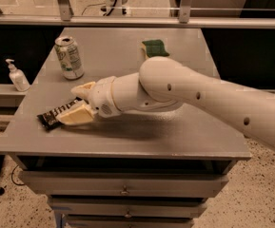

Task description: Pick rxbar chocolate

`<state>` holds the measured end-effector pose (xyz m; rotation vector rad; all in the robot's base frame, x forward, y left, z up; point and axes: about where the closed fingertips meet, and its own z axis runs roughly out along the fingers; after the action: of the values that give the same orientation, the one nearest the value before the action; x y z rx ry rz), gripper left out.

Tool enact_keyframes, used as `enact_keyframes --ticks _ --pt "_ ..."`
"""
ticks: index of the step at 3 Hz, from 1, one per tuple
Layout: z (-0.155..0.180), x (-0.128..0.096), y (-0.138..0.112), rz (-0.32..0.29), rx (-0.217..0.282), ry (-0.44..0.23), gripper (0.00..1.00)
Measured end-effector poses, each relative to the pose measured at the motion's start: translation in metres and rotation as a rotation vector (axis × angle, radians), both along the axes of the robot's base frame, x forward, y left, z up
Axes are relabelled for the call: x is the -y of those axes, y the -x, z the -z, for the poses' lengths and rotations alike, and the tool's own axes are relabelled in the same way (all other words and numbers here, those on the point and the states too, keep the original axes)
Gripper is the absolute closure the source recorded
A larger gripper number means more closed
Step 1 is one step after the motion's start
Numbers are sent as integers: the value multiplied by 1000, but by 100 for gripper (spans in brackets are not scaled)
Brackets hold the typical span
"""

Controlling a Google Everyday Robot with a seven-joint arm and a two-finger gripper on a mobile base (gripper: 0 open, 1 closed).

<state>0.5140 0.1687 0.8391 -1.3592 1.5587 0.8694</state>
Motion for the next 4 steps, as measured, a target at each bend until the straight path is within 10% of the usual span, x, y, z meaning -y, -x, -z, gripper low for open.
enact_keyframes --ticks 2,4 --pt "4 2 2 19 -3 -6 88" --pt "-16 3 -1 16 26 -14 100"
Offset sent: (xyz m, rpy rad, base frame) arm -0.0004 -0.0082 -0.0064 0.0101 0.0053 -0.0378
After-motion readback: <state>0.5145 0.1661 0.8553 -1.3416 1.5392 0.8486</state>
